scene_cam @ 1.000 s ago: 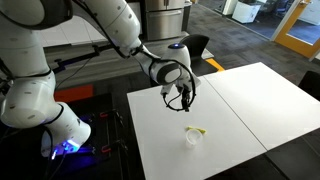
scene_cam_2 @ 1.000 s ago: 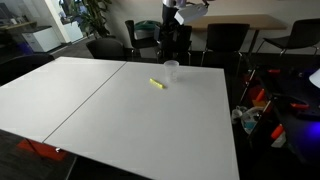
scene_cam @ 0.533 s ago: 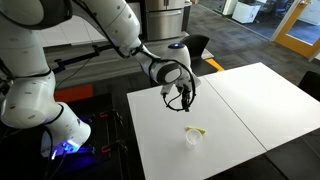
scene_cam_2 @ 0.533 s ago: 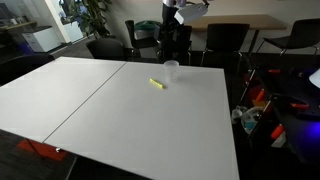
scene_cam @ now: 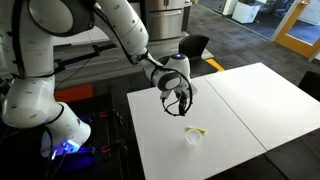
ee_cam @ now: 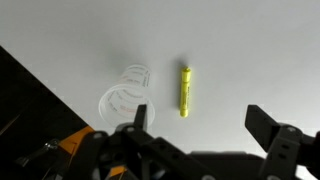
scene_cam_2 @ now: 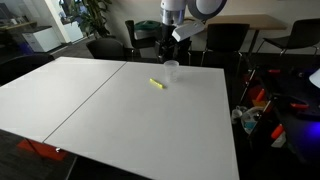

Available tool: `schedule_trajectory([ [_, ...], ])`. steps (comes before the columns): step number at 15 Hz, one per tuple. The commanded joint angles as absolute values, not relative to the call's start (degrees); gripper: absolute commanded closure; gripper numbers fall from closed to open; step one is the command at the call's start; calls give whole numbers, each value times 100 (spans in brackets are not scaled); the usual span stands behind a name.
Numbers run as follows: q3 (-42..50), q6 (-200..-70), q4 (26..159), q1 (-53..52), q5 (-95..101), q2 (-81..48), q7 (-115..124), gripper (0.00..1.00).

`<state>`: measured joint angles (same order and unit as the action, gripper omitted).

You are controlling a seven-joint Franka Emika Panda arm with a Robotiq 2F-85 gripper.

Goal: Place the marker in the cup

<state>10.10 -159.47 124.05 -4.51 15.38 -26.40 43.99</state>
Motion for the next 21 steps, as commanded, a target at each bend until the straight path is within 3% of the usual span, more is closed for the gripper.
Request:
schedule_trajectory([
  [1, 1007, -16257, 11939, -505, 1016, -3294, 4161, 0],
  [21, 1782, -16090, 9182, -1047, 58, -6168, 4039, 0],
])
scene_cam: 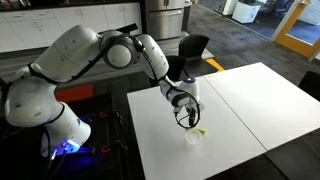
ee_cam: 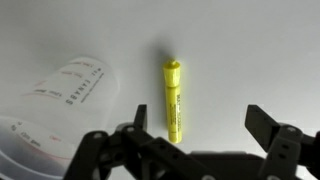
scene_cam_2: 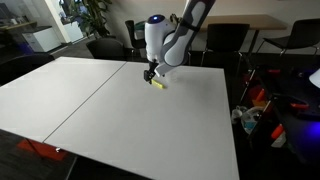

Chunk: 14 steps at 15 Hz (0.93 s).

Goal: Place the marker in the cup

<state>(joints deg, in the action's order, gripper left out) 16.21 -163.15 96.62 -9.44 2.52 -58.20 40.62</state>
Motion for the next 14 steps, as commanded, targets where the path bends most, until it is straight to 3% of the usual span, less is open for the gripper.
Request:
schedule_trajectory([
  [1, 1779, -16059, 9076, -1029, 46, -6257, 4025, 0],
  [14, 1703, -15589, 8010, -802, -110, -7029, 3986, 0],
])
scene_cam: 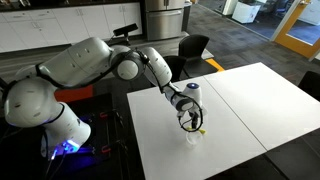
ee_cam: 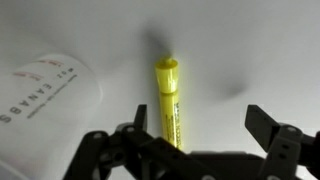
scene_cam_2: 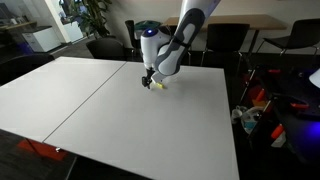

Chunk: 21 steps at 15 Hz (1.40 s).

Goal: Place the marker in the cup

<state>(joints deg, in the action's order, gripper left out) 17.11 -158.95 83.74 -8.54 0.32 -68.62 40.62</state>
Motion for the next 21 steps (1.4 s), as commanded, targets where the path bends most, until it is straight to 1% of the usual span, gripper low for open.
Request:
schedule_trajectory([
  [1, 1695, -15551, 7953, -789, -108, -7064, 3984, 0],
  [6, 1657, -15432, 7739, -730, -103, -7197, 3975, 0],
  [8, 1655, -15385, 7692, -728, -92, -7209, 3986, 26],
  [13, 1648, -15403, 7578, -732, -84, -7249, 3991, 66],
  [17, 1665, -15470, 7578, -757, -75, -7233, 4007, 95],
  [18, 1667, -15485, 7585, -761, -73, -7221, 4006, 99],
  [19, 1675, -15510, 7615, -770, -68, -7201, 4009, 96],
  [21, 1674, -15542, 7685, -793, -67, -7146, 4011, 95],
])
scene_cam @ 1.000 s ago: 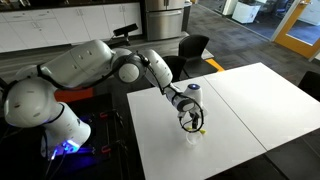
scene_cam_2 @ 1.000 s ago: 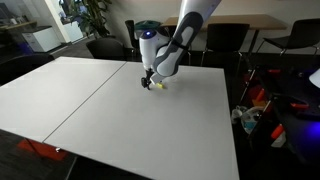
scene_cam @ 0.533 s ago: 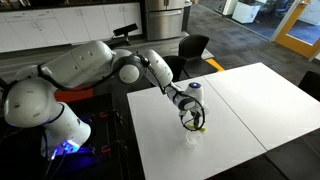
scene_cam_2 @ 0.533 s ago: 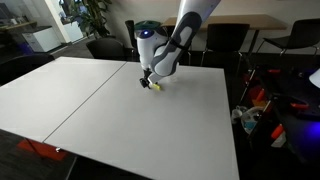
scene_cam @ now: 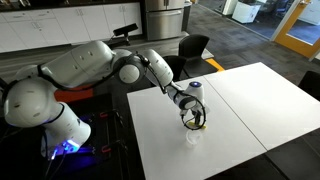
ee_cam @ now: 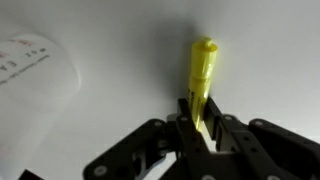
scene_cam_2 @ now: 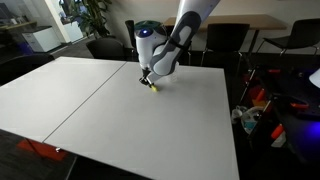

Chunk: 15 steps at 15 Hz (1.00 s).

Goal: Place the marker in the cup

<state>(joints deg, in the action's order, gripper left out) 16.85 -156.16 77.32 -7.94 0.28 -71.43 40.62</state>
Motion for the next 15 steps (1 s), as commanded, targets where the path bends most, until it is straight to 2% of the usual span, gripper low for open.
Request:
schedule_trajectory([
  [1, 1680, -15572, 7751, -820, -55, -7091, 4004, 95],
  [11, 1962, -15762, 8622, -1414, 60, -6191, 4133, 95],
  [15, 1267, -15580, 9360, -1180, 36, -5300, 3128, 95],
])
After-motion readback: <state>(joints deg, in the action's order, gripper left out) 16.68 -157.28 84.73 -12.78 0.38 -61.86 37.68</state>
